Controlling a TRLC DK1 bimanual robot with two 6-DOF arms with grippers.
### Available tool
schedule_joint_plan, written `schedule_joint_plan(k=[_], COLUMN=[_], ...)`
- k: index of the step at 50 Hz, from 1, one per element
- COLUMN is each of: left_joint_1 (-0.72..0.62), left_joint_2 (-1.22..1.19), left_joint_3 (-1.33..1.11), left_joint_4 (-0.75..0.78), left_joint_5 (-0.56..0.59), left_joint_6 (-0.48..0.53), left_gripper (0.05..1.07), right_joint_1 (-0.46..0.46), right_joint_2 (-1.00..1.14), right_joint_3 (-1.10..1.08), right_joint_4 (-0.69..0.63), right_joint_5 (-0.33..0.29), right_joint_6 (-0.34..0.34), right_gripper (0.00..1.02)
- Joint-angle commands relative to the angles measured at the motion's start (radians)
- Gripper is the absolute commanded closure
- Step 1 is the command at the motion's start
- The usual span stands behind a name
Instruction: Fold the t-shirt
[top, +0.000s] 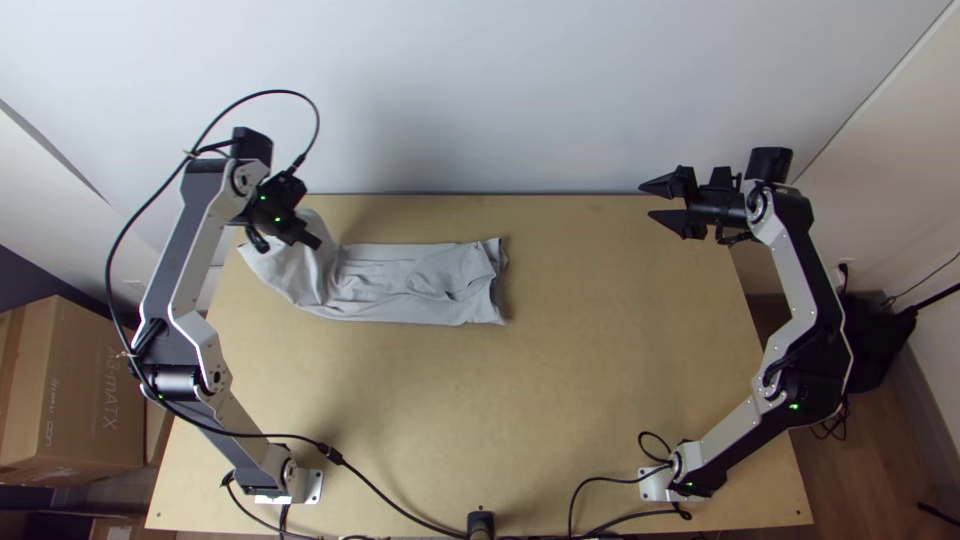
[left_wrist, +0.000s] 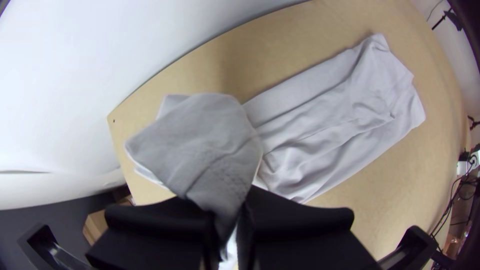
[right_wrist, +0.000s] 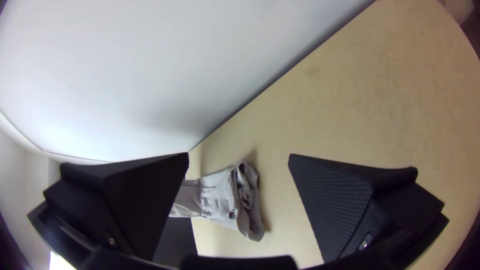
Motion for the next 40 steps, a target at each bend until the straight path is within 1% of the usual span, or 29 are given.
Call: schedule_joint_plan(k=[1, 5, 9, 11, 18, 22, 25, 34, 40], left_joint_1=[-0.091, -0.170, -0.246, -0.275, -0.382, -0.428, -0.468, -0.546, -0.591], left_joint_2=[-0.030, -0.017, 0.006, 0.025, 0.102, 0.143, 0.166, 0.217, 0.246], left_joint_3=[0.046, 0.056, 0.087, 0.111, 0.205, 0.256, 0.271, 0.271, 0.277], left_joint_4=[-0.020, -0.020, -0.020, -0.031, -0.071, -0.092, -0.092, -0.088, -0.071], left_joint_5=[-0.049, -0.100, -0.126, -0.130, -0.202, -0.235, -0.290, -0.340, -0.385], left_joint_6=[-0.039, -0.059, -0.083, -0.094, -0.143, -0.177, -0.198, -0.258, -0.286], left_gripper=[1.05, 1.05, 1.05, 1.05, 1.05, 1.05, 1.05, 1.05, 1.05], right_joint_1=[-0.027, -0.038, -0.045, -0.051, -0.068, -0.078, -0.084, -0.096, -0.096], right_joint_2=[-0.047, -0.057, -0.070, -0.076, -0.094, -0.108, -0.117, -0.143, -0.166], right_joint_3=[-0.036, -0.053, -0.065, -0.071, -0.091, -0.108, -0.125, -0.180, -0.234], right_joint_4=[-0.004, -0.004, -0.004, -0.004, -0.004, -0.004, -0.004, -0.004, -0.003], right_joint_5=[-0.001, -0.001, -0.001, -0.001, -0.001, -0.001, -0.001, -0.001, -0.001], right_joint_6=[-0.023, -0.030, -0.035, -0.037, -0.044, -0.052, -0.058, -0.073, -0.098], right_gripper=[0.10, 0.10, 0.10, 0.10, 0.10, 0.10, 0.10, 0.10, 0.10])
